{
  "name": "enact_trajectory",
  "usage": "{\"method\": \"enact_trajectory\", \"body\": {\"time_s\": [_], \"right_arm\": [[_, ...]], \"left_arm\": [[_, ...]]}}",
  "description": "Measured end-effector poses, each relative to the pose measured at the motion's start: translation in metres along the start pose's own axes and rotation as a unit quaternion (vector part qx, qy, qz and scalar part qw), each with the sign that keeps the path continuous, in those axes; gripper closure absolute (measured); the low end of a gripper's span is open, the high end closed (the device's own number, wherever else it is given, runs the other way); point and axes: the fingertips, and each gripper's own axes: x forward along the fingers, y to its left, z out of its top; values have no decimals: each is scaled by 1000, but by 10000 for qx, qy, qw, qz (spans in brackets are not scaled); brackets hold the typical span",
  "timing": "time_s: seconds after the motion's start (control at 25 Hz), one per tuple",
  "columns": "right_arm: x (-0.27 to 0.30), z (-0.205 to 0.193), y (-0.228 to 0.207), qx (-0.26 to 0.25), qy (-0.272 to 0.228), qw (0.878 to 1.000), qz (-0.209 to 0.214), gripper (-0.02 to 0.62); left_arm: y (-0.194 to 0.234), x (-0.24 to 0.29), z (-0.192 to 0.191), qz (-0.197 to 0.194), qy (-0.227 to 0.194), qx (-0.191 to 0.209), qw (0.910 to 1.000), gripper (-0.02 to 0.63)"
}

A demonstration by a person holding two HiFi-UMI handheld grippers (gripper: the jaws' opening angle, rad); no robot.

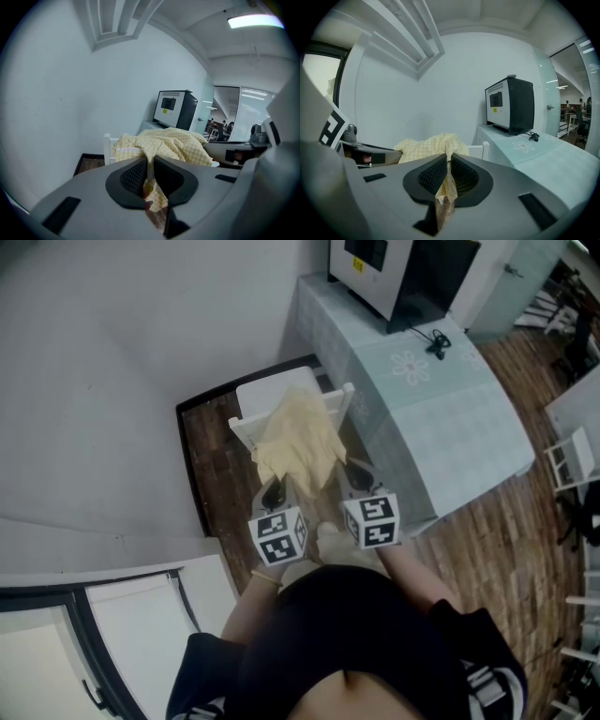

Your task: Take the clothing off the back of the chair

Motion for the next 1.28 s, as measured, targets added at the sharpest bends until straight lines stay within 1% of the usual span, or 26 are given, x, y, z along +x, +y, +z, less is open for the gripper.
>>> {"method": "enact_trajectory", "body": {"time_s": [0.12,0.32,0.68,1.28], "right_arm": [[-12,-3,8,24,-64,9999,-77,557],[-28,-11,15,91,-3,9997,-216,557],[-43,-20,26,141,2,9994,-326,557],[-59,-23,38,284,-91,9978,-595,557]], "left_arm": [[1,-11,-5,-64,-7,26,10000,566],[2,-23,-14,-162,38,8,9999,566],[5,-38,-26,-281,148,2,9995,568],[12,-52,-28,-440,120,43,9989,568]]}}
